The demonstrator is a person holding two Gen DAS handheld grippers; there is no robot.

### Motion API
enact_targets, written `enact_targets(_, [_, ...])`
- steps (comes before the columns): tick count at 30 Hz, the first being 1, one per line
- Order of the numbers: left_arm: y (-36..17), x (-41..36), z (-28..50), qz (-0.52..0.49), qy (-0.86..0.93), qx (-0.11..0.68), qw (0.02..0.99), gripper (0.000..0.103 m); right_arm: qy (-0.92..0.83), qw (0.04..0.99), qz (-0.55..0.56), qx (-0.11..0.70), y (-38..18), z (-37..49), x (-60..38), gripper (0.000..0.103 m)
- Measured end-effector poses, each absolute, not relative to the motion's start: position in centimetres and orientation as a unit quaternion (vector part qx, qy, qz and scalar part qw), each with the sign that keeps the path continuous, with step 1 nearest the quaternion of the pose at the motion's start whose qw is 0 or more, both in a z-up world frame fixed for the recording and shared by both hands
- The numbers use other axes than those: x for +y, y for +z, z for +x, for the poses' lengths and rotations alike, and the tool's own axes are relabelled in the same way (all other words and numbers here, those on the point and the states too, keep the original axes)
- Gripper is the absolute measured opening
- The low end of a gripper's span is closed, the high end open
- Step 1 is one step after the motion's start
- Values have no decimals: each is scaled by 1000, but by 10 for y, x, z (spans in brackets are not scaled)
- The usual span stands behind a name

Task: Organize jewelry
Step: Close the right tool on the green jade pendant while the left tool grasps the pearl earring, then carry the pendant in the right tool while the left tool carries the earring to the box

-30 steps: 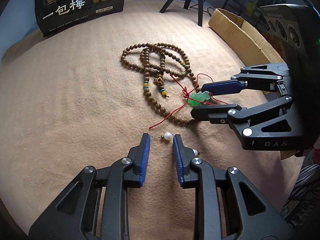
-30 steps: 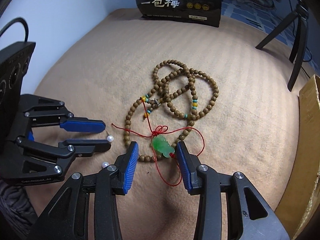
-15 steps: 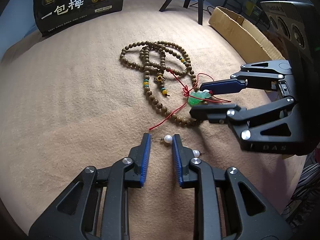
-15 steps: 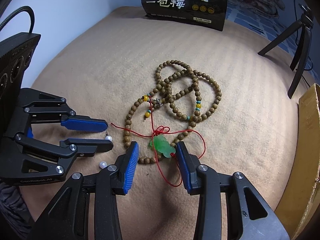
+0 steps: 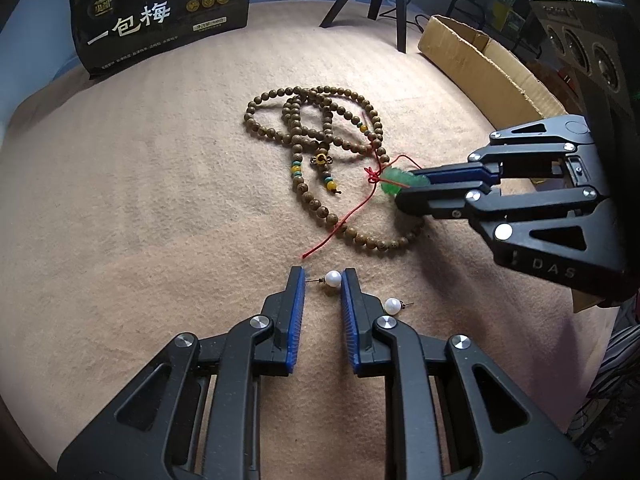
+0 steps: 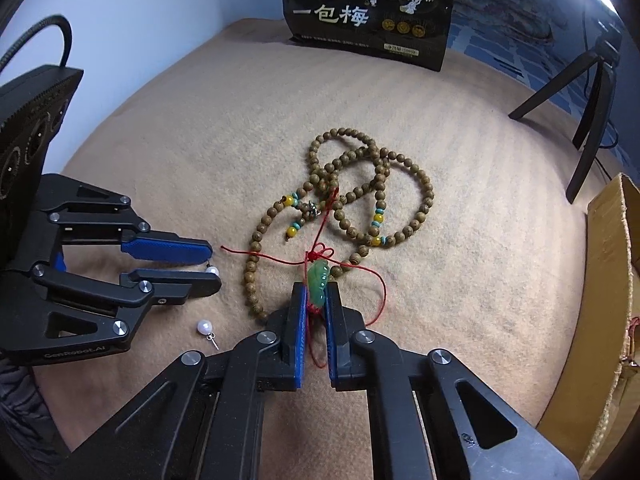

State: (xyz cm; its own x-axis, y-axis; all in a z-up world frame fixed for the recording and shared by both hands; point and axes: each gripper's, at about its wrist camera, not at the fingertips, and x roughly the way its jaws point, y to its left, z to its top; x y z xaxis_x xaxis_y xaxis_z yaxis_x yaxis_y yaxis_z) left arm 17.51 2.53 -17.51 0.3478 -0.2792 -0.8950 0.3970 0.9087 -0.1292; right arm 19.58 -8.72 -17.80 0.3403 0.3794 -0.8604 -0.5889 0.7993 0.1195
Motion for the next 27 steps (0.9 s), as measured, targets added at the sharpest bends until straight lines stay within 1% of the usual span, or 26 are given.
enact_targets(12, [-156, 40, 173, 37, -193, 518, 833, 17, 302, 831, -85, 460, -148, 193, -100, 7])
enact_targets(27, [-108, 18, 171, 17, -218, 477, 851, 17, 274, 868, -26, 413, -98, 195, -150, 7])
